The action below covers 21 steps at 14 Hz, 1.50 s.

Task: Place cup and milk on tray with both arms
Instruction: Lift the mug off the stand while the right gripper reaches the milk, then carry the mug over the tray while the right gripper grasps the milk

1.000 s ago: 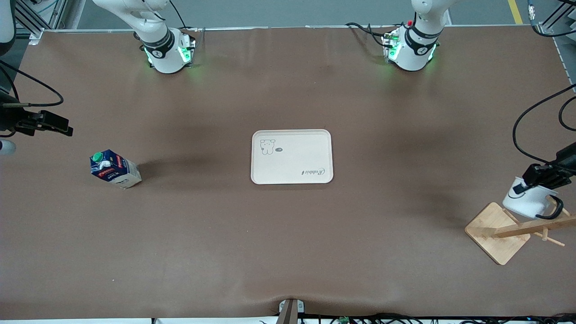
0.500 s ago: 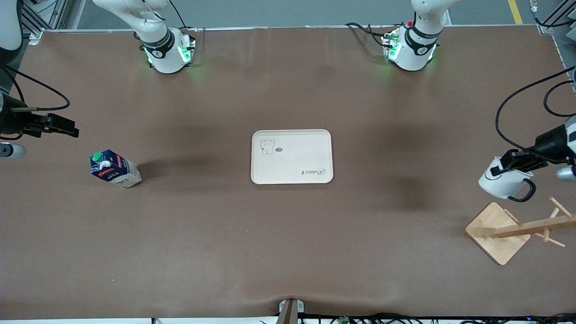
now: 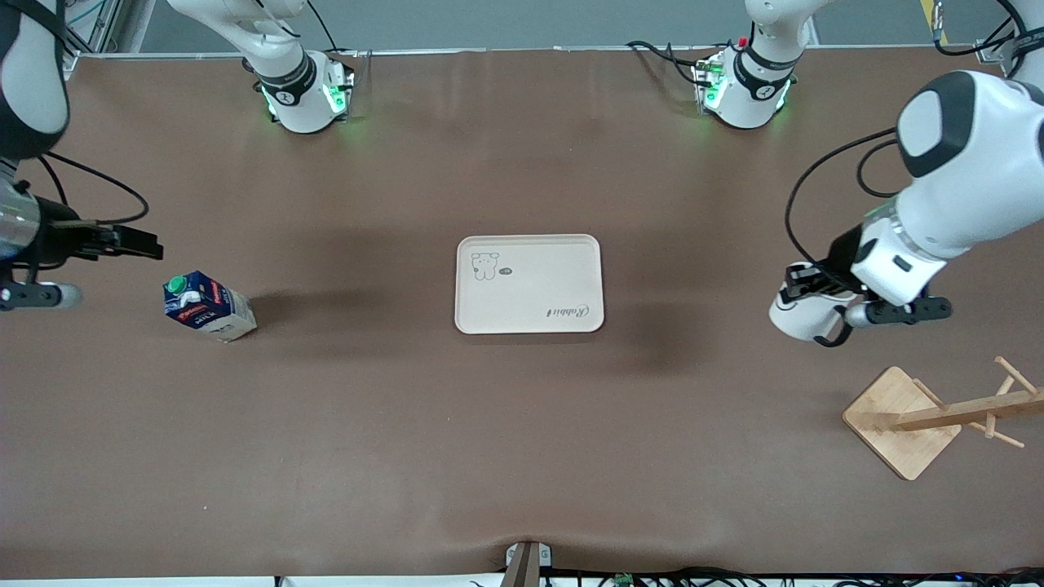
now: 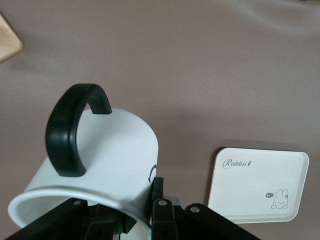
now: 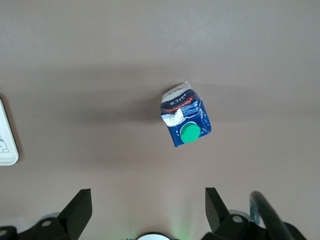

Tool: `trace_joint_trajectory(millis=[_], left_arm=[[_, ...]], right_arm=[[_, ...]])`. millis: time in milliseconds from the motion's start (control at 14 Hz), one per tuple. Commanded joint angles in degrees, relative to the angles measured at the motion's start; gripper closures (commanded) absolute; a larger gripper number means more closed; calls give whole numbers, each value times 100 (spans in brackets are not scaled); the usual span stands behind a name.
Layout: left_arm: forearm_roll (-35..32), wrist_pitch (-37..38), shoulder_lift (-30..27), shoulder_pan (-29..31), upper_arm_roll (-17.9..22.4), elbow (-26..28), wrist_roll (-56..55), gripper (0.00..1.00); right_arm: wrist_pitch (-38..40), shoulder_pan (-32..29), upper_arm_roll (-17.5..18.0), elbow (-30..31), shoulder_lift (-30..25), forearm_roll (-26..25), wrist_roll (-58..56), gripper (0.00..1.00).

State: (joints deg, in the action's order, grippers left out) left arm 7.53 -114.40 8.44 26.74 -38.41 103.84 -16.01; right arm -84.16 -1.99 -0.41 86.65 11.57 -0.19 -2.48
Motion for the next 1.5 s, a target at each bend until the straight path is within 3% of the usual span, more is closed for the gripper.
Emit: trace_joint_trajectory(millis=[0,214,571,1000,1429], left_arm=[[-209,76,132,-220,-105,-22,-533,100],[-261,84,403,-694,-105,-83,-1279,100],[-929,93,1097,-1767,-105,-522,-3063,100],[-1158,76,2151,-3006,-53,-1207,-4601,100],[-1123,76,3329,-3763,158,-1920,-5746,100]], right_arm=[[-327,32,-12,368,64,-69,81,0],[-566,84,-12,790,73,-498,81,0],[-1830,5,-12,1512,326,-684,-86,0],[-2325,-83,-21,1495,706,-807,-631,0],[-2325,-153,-21,1574,750,-965,-921,0]])
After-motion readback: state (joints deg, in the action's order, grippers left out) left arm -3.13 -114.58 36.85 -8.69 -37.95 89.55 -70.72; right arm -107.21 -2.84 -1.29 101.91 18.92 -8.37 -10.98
